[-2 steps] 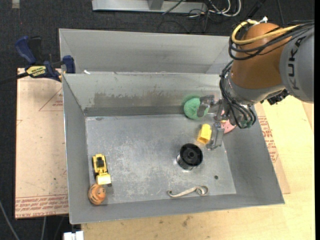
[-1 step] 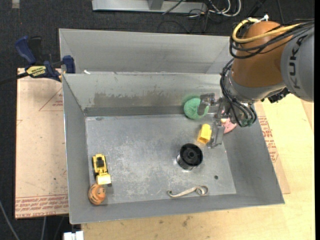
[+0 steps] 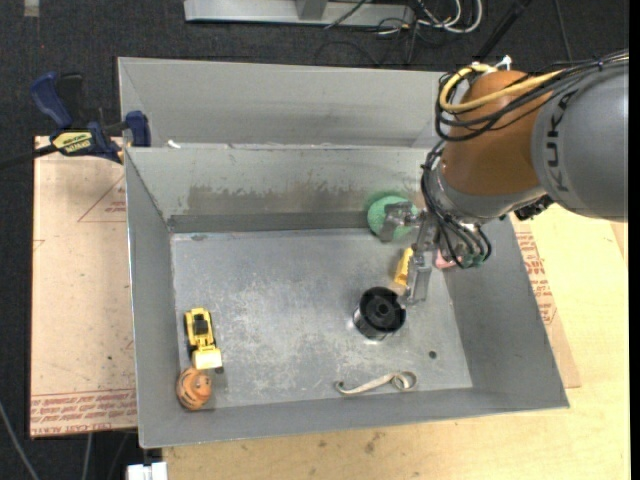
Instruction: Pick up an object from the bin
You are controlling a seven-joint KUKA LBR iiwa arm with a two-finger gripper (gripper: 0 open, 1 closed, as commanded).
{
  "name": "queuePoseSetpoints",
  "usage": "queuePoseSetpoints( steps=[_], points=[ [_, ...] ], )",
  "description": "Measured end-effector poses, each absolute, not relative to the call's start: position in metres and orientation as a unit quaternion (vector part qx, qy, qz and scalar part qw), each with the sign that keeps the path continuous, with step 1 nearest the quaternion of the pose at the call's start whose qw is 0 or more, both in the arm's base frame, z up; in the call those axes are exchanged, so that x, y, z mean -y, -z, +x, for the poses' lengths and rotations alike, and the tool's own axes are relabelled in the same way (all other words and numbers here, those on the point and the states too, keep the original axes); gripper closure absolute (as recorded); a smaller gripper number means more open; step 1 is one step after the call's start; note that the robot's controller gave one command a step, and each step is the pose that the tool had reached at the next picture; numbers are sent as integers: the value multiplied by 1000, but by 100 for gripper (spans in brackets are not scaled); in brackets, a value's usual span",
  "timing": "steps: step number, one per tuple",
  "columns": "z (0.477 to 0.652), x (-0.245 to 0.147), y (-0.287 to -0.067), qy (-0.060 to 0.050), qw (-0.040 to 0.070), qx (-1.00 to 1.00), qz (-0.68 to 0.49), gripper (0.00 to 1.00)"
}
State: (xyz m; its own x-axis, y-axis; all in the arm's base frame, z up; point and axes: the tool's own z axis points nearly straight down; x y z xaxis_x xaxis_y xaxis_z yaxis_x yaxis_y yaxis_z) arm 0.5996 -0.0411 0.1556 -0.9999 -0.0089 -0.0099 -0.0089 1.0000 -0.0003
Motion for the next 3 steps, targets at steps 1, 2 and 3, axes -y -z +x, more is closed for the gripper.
queuePoseSetpoints(
  steps=[1, 2, 3],
  points=[
    [568, 56, -122, -1, -1, -1000, -24, 0],
    [579, 64, -86, 0, 3, -999, -32, 0],
    [562, 60, -69, -1, 0, -1000, -1, 0]
  ],
)
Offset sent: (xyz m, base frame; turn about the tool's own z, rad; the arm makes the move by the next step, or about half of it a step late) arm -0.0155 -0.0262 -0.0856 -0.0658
